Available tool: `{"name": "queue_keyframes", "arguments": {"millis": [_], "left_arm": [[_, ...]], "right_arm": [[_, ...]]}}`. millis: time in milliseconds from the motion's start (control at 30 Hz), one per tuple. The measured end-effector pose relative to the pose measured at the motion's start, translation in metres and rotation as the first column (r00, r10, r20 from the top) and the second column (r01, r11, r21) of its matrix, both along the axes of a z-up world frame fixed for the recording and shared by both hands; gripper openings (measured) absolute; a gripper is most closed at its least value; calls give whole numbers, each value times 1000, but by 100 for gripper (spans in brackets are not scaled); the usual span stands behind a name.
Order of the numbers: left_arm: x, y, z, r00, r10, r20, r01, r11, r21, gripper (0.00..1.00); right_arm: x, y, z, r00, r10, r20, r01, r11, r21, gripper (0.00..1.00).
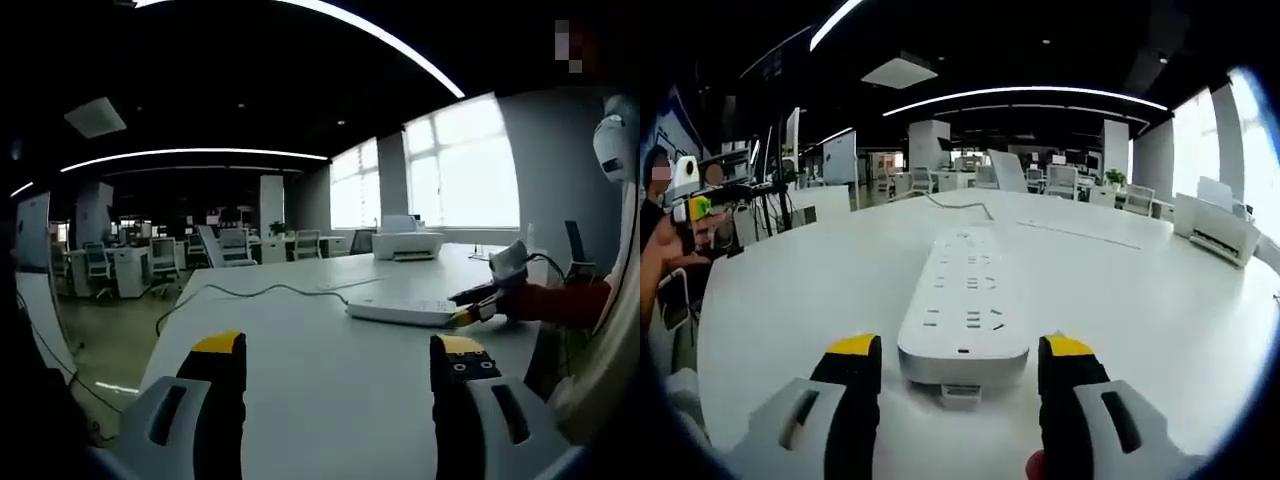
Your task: Pick up the power strip scattered on the table, fix it on the side mounting bracket of the table, and press the switch
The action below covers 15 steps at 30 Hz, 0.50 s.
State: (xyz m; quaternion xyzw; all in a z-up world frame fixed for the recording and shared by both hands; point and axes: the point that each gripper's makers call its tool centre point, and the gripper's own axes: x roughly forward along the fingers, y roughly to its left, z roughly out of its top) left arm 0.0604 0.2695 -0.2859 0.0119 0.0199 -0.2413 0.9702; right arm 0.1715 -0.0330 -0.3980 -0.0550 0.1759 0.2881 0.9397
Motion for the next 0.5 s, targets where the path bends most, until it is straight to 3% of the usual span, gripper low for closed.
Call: {"name": "queue_keyframes", "arguments": {"millis": [500], "left_arm": [[2, 0, -1, 1000, -4, 0, 4, 1000, -7, 79]], "right_arm": [[1, 2, -2, 1000, -1, -8, 1, 1000, -4, 54]]}}
